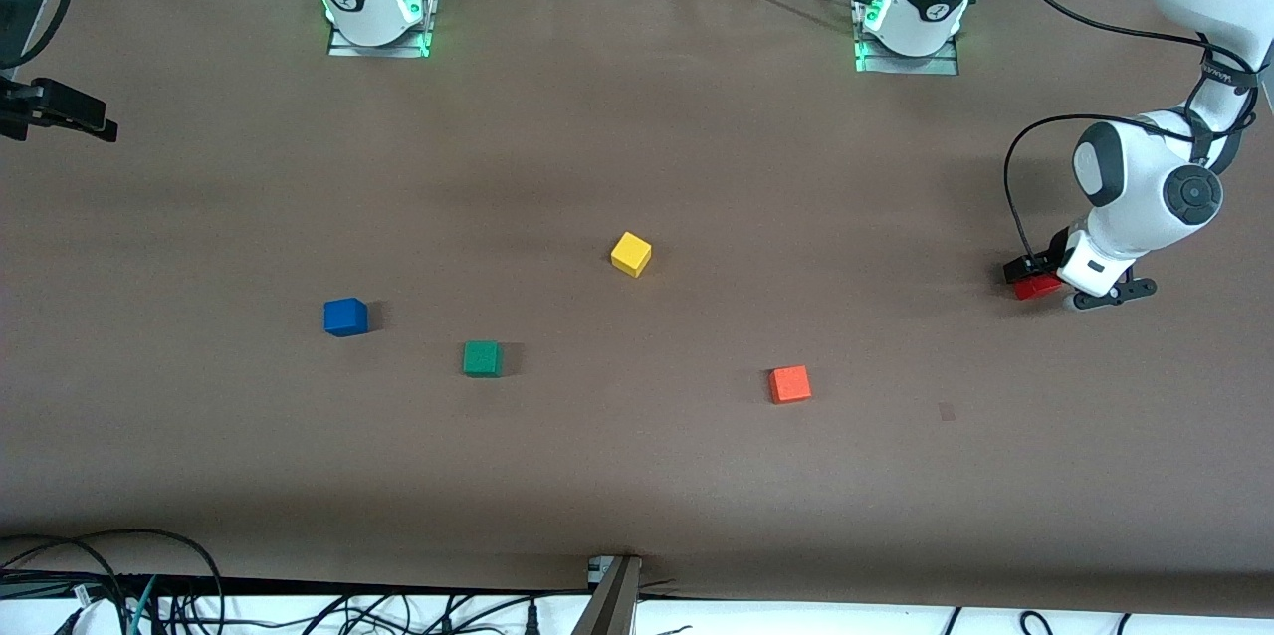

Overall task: Pass red block to right arm, stack on blue
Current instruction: 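Move the left gripper down over the red cube, then close the left gripper on the red cube and lift it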

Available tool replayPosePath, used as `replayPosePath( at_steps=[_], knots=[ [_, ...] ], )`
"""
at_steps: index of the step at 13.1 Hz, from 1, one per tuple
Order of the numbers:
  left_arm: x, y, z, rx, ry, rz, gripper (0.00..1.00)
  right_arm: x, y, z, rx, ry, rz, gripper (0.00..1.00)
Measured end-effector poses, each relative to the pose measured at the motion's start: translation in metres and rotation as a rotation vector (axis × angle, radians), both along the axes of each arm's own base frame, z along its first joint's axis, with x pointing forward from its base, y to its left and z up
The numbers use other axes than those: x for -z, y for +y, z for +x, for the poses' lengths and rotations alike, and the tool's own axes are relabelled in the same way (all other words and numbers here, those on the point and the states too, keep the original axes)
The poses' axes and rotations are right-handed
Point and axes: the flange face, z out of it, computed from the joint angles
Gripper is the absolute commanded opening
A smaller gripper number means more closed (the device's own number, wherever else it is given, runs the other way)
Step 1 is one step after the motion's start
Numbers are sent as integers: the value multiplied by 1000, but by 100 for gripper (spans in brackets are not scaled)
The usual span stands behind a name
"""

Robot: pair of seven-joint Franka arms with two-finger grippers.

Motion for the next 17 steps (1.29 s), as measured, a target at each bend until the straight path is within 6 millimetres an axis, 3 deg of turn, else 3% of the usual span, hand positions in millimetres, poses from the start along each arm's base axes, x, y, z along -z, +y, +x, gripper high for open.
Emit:
replayPosePath(
  at_steps=[3,9,15,17],
  knots=[
    [-4,0,4,6,-12,3,6,0,0,0,0,0,0,100],
    [-26,-1,18,18,-57,13,3,0,0,0,0,0,0,100],
    [-67,-28,33,254,-100,14,3,0,3,0,-6,-1,4,100],
    [-84,-46,46,334,-136,14,3,5,10,3,-17,8,7,100]
  ],
)
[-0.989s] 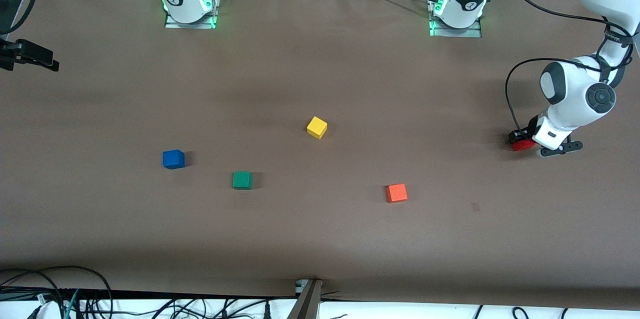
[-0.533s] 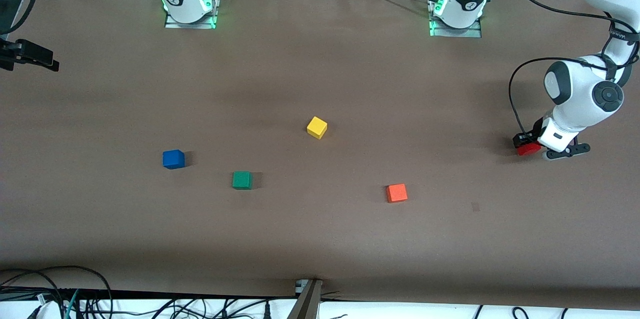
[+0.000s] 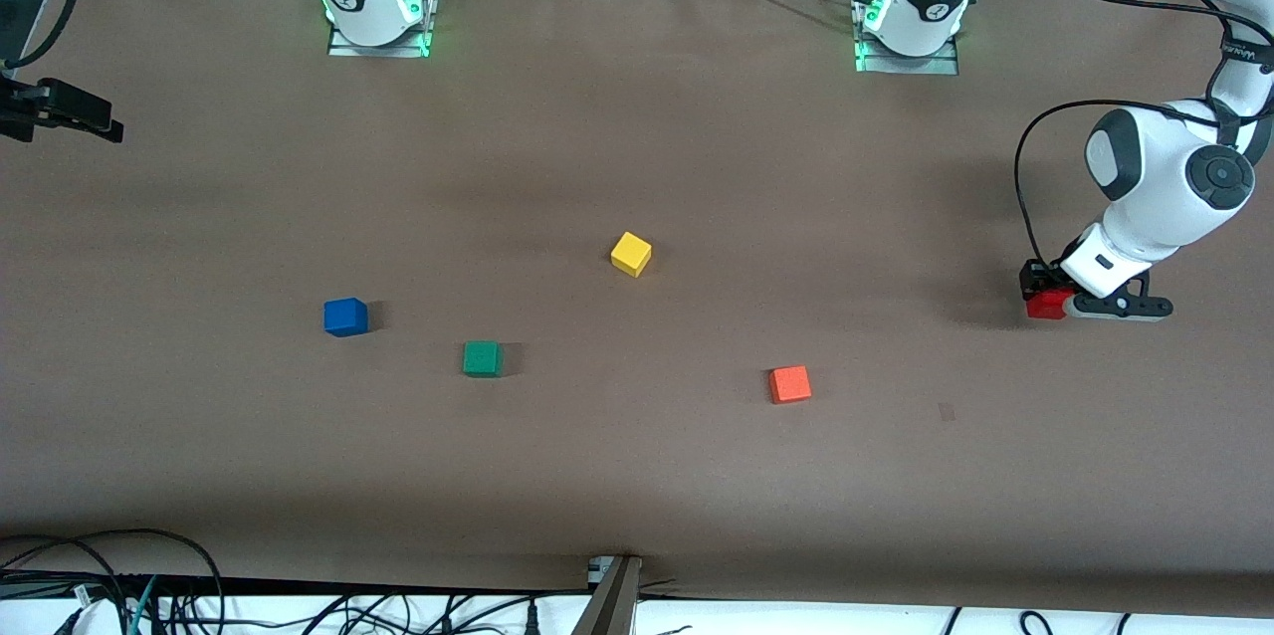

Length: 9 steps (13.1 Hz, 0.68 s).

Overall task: Pass red block to right arm, stack on blue
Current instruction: 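Close the left gripper on the red cube and lift it, then carry the red cube toward the middle while the right gripper approaches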

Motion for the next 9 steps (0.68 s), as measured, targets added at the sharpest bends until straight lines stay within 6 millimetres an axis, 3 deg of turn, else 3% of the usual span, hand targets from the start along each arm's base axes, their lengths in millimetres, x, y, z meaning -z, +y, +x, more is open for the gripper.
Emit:
replayPosePath(
  at_steps=[4,9],
  knots=[
    [-30,-50,24,90,-60,-16,4,29,15,15,-25,50,-1,100],
    [-73,-110,47,197,-37,-39,5,31,18,16,-31,52,1,100]
  ],
)
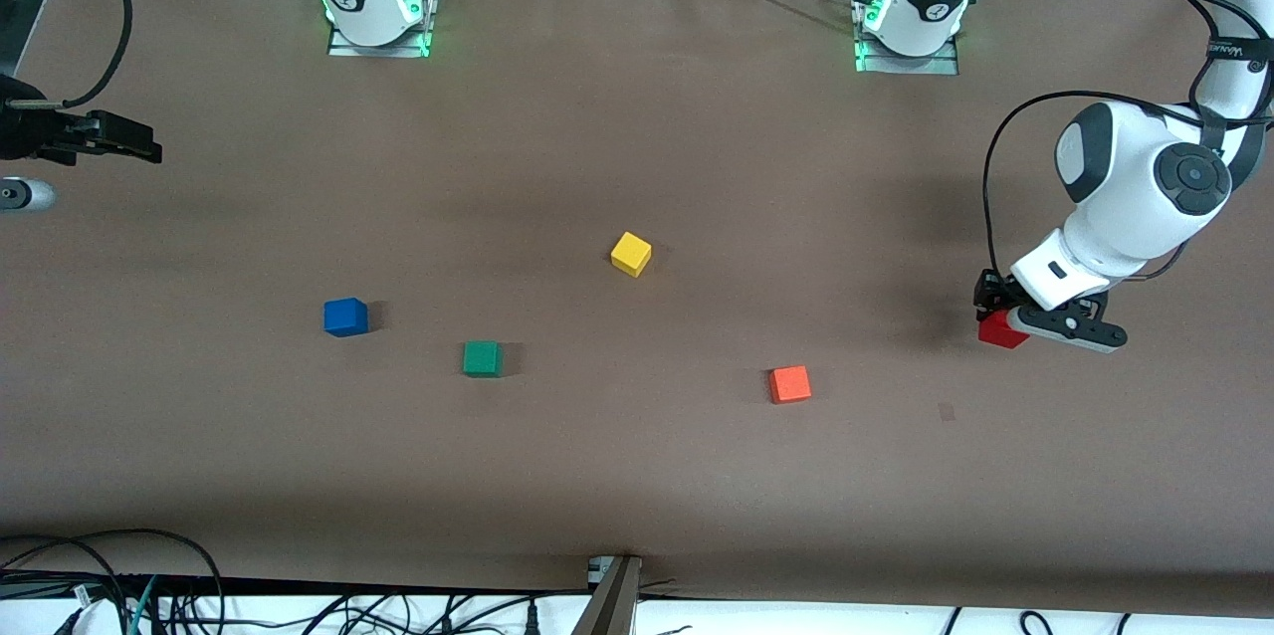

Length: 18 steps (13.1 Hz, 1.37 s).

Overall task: Pass red block to right arm, stack on blue
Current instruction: 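Carry the red cube toward the middle while the right gripper approaches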

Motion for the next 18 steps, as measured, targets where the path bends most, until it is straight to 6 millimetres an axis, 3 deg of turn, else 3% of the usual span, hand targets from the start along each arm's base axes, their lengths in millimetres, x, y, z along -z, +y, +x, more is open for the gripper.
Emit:
replayPosePath(
  at_steps=[4,7,10,13,16,18],
  knots=[
    [-21,-41,1,68,-25,-89,6,1,30,2,-52,2,1,100],
    [-37,-59,-3,114,-42,-148,9,1,59,1,-101,2,0,100],
    [-36,-81,-7,178,-32,-239,7,3,60,2,-101,5,0,100],
    [-38,-123,-15,317,-43,-316,6,4,58,3,-97,8,2,100],
    [-39,-155,-22,457,-74,-408,3,8,73,4,-90,12,121,100],
    [-37,-167,-21,530,-91,-439,3,24,93,10,-73,44,286,100]
  ],
)
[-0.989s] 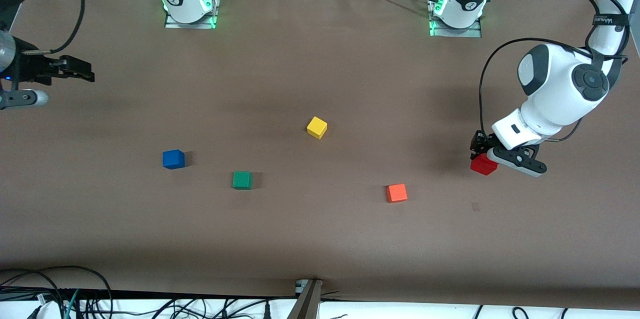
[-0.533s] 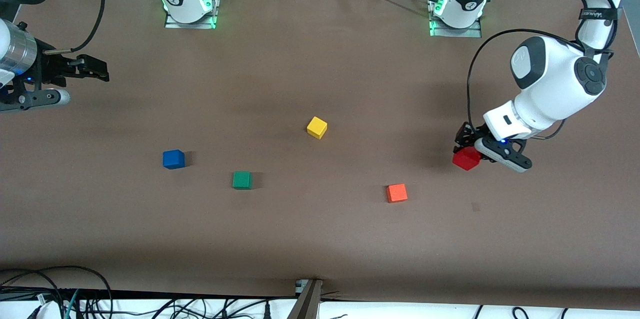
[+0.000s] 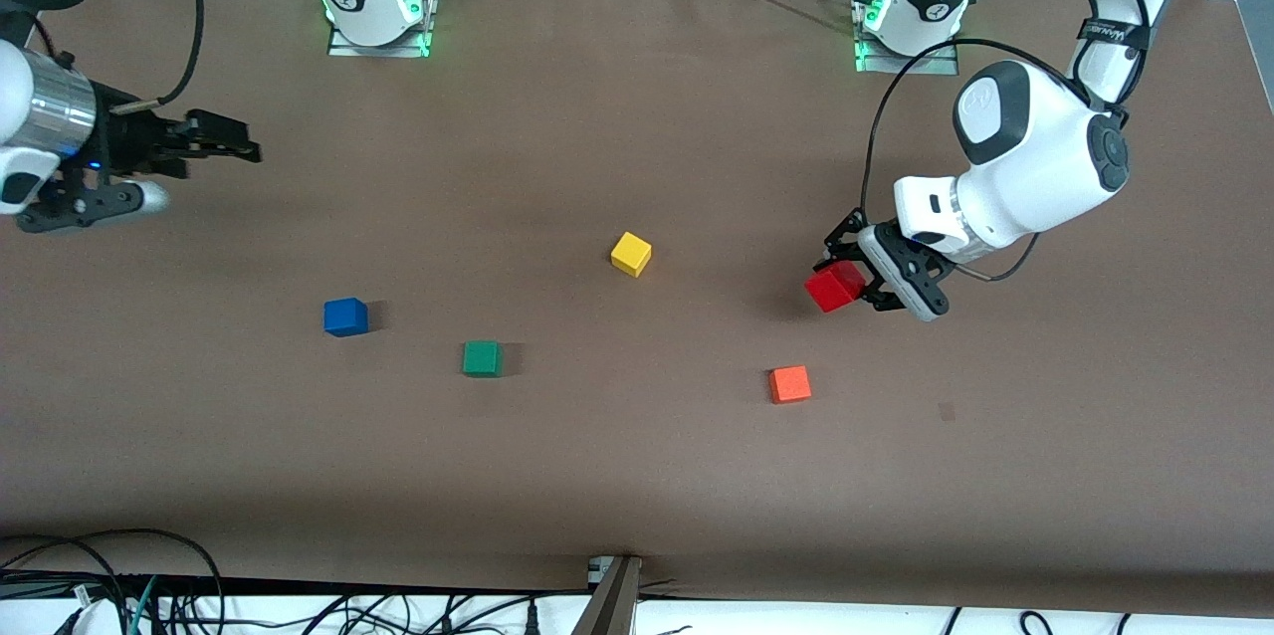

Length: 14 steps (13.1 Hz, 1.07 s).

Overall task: Pass red block to right arm, stack on blue
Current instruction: 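Carry the red cube toward the middle while the right gripper approaches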

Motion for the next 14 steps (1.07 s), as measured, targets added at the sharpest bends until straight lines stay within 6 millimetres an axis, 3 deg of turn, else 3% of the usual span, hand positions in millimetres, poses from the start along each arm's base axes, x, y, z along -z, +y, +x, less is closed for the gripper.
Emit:
replayPosePath(
  at_steps=[4,9,14],
  knots=[
    [-11,-50,-9,50,7,-116,0,63,39,29,69,125,326,100],
    [-9,-110,-20,177,6,-280,0,109,67,52,166,221,613,100],
    [22,-127,-11,287,-120,-542,0,164,87,66,217,302,791,100]
  ],
)
